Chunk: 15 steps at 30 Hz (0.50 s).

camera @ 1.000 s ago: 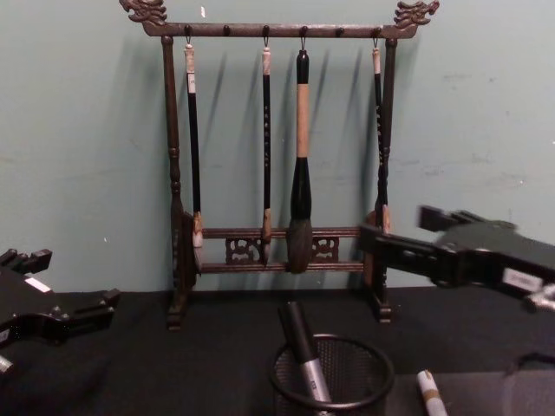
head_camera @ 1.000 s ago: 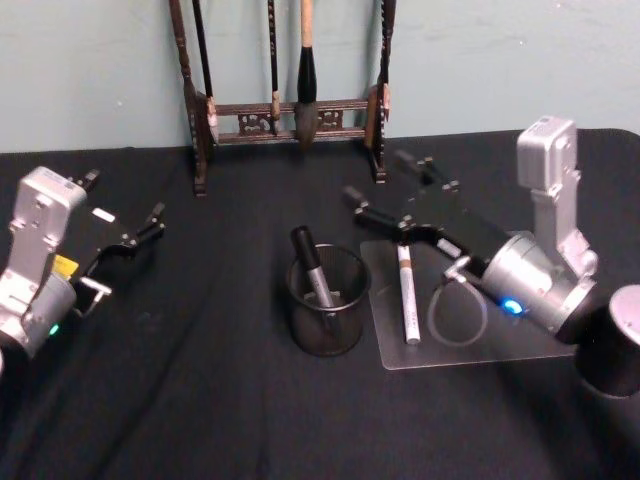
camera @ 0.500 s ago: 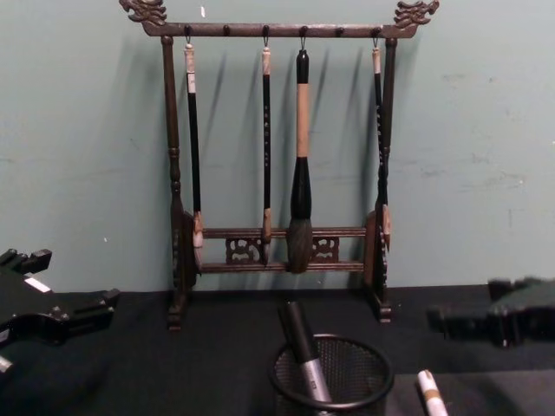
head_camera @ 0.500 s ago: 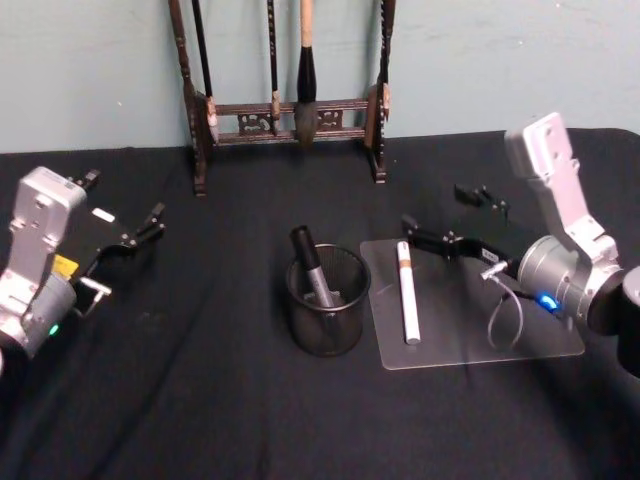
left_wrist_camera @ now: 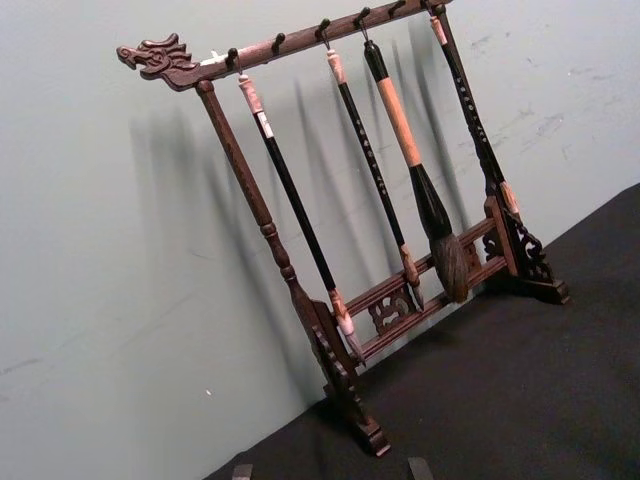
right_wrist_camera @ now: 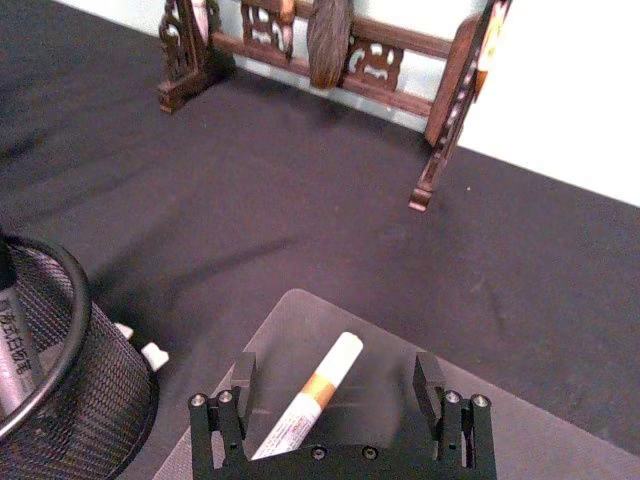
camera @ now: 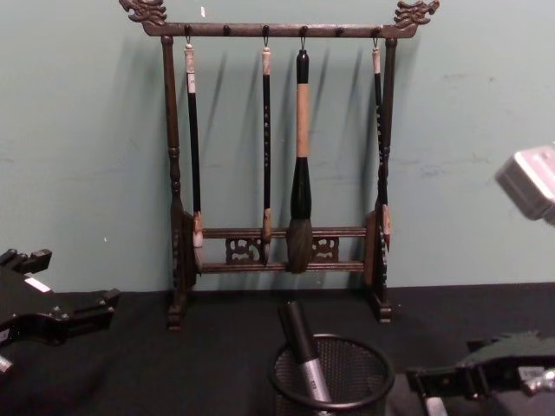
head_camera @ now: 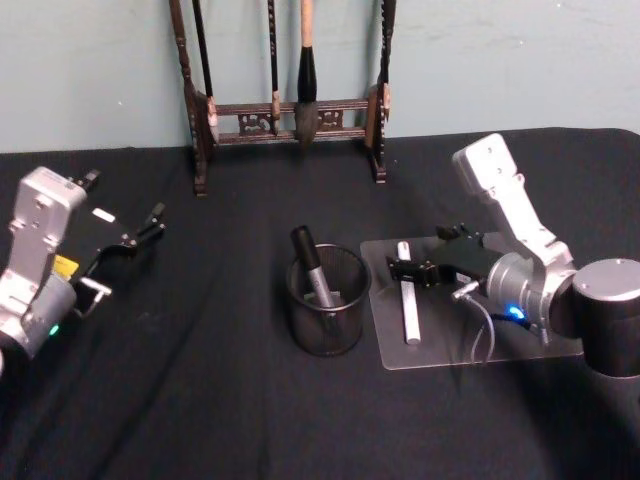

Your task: Pick up the water-based marker from the table and place it into the pen holder.

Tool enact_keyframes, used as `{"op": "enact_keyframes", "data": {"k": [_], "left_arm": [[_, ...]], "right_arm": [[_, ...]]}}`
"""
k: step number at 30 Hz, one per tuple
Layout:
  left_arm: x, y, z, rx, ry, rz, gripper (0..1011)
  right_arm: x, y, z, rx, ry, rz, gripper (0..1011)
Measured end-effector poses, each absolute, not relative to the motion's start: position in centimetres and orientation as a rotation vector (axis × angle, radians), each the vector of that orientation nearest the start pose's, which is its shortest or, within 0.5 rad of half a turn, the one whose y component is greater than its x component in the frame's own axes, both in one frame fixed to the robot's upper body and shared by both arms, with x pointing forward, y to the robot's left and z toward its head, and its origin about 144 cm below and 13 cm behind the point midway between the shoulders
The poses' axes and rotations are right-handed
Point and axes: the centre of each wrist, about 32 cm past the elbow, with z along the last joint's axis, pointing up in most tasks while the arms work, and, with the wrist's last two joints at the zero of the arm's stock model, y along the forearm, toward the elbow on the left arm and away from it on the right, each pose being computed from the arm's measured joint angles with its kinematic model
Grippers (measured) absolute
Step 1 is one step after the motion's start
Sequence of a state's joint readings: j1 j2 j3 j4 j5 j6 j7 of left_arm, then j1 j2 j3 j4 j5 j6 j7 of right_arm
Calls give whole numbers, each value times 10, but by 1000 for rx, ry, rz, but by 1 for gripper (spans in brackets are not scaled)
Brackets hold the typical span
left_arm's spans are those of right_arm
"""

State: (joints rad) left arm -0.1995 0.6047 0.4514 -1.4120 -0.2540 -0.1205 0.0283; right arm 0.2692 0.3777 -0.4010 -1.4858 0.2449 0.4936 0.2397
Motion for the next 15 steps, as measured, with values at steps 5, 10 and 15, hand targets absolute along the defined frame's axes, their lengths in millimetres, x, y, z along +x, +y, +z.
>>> {"op": "enact_keyframes", "data": {"k": [5, 10, 15], "left_arm": [[489, 310, 1140, 304, -285, 1248, 1001], [489, 310, 1140, 304, -285, 1248, 1001], [489, 310, 1140, 304, -285, 1248, 1001]], "right_arm": [[516, -225, 1176, -519, 181, -1029, 1002], [519, -221, 1173, -537, 186, -1032, 1002], [521, -218, 1171, -549, 195, -1033, 1002]]}}
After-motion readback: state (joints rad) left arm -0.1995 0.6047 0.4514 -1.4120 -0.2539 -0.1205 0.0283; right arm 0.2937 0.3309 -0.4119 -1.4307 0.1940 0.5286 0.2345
